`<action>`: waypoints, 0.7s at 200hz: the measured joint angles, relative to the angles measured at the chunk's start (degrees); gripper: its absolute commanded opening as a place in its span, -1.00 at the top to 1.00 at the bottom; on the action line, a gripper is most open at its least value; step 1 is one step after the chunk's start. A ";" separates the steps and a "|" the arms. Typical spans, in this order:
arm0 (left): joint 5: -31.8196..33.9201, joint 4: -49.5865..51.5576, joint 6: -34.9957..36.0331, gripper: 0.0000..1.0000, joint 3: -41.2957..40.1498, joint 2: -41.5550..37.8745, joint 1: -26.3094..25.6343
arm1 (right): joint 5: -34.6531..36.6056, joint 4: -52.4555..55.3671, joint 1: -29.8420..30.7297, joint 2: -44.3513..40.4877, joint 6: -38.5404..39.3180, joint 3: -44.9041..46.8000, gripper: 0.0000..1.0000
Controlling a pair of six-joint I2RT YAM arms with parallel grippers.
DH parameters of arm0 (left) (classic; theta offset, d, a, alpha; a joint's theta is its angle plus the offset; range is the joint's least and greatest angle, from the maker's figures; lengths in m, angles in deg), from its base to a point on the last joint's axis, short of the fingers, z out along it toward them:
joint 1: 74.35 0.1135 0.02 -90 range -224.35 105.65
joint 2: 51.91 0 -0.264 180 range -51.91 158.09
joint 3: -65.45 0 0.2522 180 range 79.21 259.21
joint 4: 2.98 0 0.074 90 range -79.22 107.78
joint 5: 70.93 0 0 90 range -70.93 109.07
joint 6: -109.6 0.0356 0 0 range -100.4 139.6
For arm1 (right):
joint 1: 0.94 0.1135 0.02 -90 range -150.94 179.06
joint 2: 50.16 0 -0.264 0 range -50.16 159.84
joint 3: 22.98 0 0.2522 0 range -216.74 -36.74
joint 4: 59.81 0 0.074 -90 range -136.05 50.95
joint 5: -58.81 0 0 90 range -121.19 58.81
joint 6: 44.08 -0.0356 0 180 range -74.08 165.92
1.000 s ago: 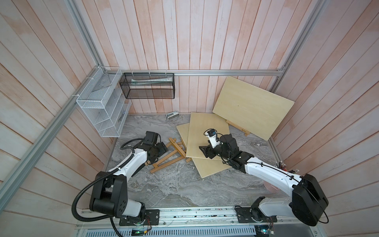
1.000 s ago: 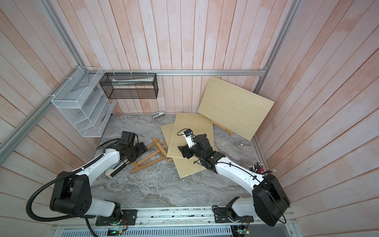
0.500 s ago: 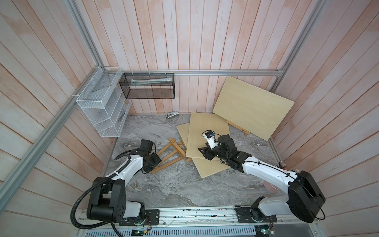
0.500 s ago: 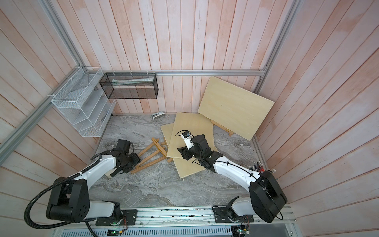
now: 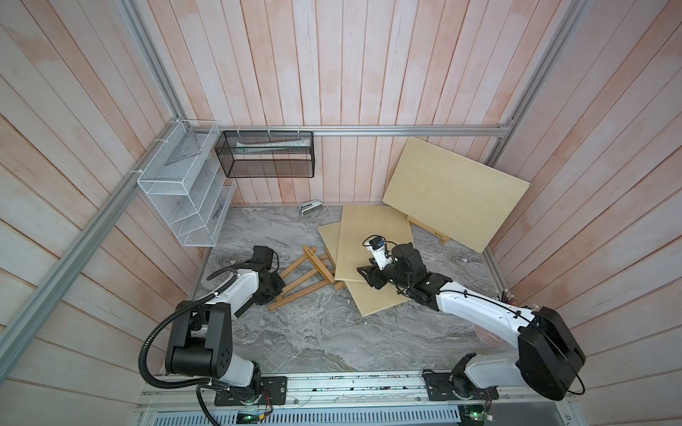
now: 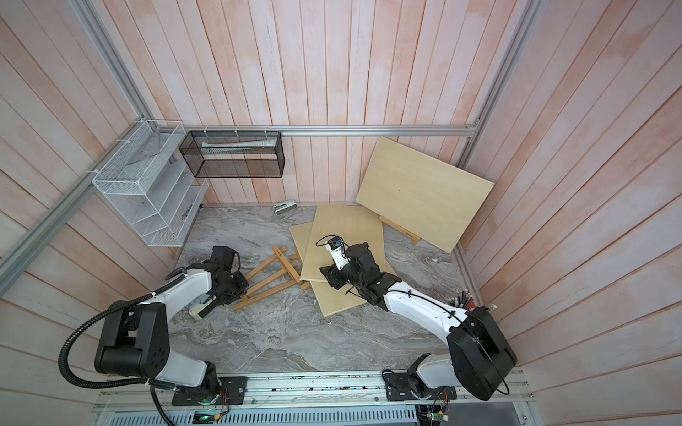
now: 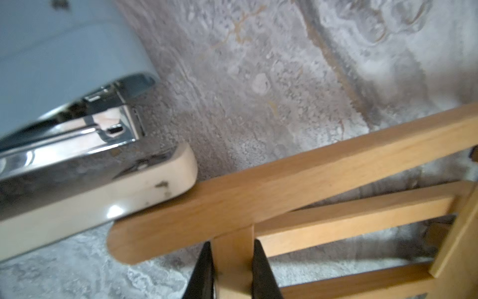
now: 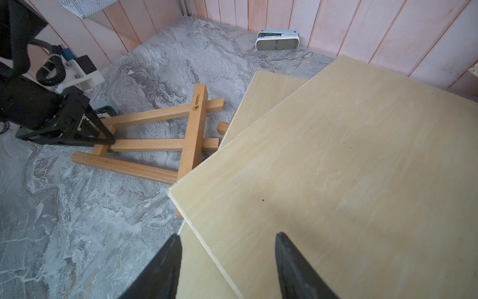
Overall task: Assemble the easel
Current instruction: Pick up the easel at the center of the board.
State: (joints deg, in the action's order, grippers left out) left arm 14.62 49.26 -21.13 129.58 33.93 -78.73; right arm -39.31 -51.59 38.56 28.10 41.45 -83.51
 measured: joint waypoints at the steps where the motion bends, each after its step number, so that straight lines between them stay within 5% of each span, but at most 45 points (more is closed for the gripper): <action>1: 0.00 0.15 0.09 1.00 0.15 -0.02 0.00 | 0.00 0.00 0.02 0.00 0.00 0.00 -0.20; 44: -1.86 7.78 6.99 1.00 9.44 -4.31 3.69 | -0.72 0.15 0.00 -1.64 0.20 -0.11 -0.21; 100: -16.76 9.53 12.35 1.00 18.25 -12.39 7.17 | -4.13 0.20 0.00 -1.88 0.20 -0.15 -0.22; 140: -21.03 12.37 14.34 1.00 18.73 -12.57 7.41 | -9.40 -0.61 0.00 -2.58 0.20 -1.79 -0.22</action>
State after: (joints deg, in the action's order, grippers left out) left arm -6.41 61.63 -6.80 148.31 21.36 -71.32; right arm -48.71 -52.20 38.56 25.52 41.65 -85.30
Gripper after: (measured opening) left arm 0.211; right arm 0.609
